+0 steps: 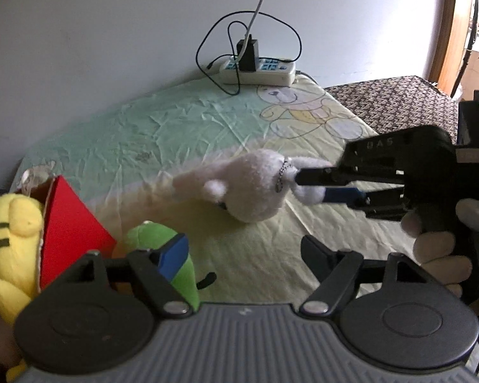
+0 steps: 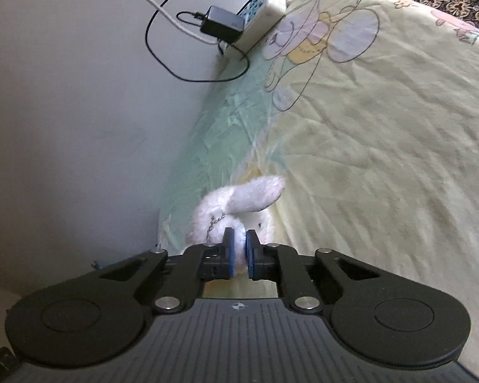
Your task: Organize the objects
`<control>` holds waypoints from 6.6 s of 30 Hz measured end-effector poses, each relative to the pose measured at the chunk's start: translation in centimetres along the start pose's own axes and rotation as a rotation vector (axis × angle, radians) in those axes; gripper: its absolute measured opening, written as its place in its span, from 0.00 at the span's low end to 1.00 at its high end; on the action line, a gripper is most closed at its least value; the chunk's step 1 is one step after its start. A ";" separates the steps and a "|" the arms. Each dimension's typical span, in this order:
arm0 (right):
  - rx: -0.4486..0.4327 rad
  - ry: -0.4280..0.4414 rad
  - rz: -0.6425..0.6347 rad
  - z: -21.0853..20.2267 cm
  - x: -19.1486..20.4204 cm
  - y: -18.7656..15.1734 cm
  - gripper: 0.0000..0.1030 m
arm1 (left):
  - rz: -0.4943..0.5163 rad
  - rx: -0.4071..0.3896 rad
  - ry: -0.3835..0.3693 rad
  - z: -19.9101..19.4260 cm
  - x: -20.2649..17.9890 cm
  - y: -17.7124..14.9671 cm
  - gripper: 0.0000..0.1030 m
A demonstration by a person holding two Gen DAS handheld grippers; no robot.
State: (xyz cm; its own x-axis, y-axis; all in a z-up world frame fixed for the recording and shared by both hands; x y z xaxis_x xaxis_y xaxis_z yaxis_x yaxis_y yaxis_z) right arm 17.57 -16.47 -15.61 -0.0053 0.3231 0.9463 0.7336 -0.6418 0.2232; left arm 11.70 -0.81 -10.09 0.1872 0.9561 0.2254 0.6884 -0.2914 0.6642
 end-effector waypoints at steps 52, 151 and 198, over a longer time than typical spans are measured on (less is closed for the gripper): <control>0.196 -0.020 -0.037 -1.9 -0.8 -3.1 0.57 | -0.130 0.206 -0.320 3.1 -4.0 -2.9 0.65; 0.226 -0.139 -0.700 17.3 19.4 -22.8 0.55 | -0.283 0.035 -0.315 -1.6 27.9 -8.9 0.59; 0.073 -0.163 -0.616 11.7 19.3 -23.1 0.36 | -0.148 0.103 -0.034 -3.9 27.3 -9.8 0.76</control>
State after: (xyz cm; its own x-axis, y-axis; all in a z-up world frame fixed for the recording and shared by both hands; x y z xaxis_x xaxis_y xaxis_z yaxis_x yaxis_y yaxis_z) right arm 8.46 12.73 -5.20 -0.3417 0.7227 0.6008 0.6737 -0.2573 0.6927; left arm 7.28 28.03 -7.64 0.1010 0.9893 0.1050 0.7781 -0.1443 0.6114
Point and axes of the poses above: each gripper's, at about its wrist camera, not at the fingertips, and z roughly the way its jaws point, x to its left, y to its top, the point moved 10 cm from there along z, roughly the way its jaws point, and after that the axes turned 11 degrees about y, right-handed, at the moved point
